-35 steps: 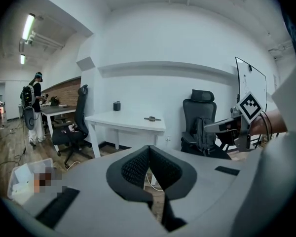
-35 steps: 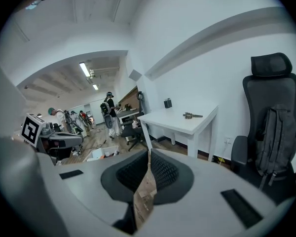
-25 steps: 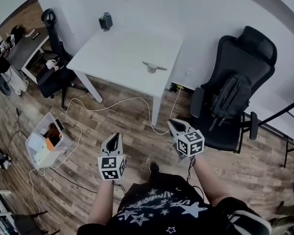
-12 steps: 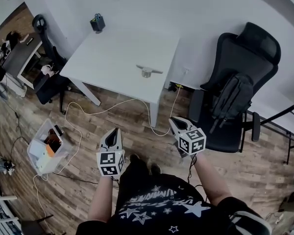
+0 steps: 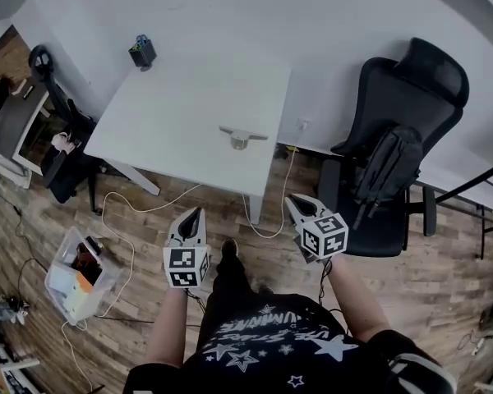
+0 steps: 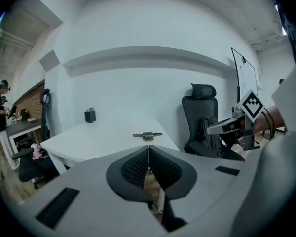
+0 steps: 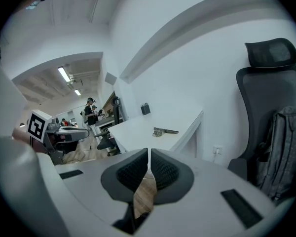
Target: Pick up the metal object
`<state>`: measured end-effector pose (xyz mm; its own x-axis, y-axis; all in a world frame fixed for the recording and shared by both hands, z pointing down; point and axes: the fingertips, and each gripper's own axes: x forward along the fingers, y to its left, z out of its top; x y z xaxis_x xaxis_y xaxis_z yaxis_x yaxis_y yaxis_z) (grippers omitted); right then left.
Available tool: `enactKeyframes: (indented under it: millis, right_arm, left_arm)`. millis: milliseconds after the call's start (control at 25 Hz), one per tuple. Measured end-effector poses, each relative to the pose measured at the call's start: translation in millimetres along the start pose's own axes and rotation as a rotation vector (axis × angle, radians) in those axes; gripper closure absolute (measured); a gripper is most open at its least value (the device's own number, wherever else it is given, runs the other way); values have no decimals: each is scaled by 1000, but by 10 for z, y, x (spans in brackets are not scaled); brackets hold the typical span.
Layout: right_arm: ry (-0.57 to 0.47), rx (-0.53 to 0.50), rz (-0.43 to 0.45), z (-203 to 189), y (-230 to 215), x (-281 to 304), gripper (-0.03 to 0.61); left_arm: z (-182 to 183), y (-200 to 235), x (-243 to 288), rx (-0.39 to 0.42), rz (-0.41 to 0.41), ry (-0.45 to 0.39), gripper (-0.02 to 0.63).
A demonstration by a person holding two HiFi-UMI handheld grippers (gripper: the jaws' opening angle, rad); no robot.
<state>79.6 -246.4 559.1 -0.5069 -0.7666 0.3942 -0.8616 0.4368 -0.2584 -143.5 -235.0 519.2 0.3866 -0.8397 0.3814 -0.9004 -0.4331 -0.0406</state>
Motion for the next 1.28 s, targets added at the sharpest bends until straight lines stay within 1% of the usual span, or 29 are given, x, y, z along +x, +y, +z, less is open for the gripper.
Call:
enactKeyframes:
  millis: [160,360,600,720,880,1080,1280]
  right_arm:
    - [-1,33,-77,168,-209,343,529]
    - [-7,72,-153,394,-396,688,529]
    - [-9,111,-230,522,-603,941,529]
    - [-15,127,-266,578,-678,1022,529]
    - [-23,144,-310,641,-786,1115,529]
    - [-21,169,-363,653,-922,1167,529]
    - [-16,189,-400,672,-1020,1243,529]
  left_arm:
    - [158,234,560,90,-71,4,592]
    - [331,435,1170,130,-169,20,591]
    - [515,493,1756,279,-250,4,583]
    - [562,491,1988,348,-296,6,517]
    - [568,459,2289,448,-362,10,449]
    - [532,379,2584,609,-421,13,419]
    - [501,320,2827,728,-468,3,397]
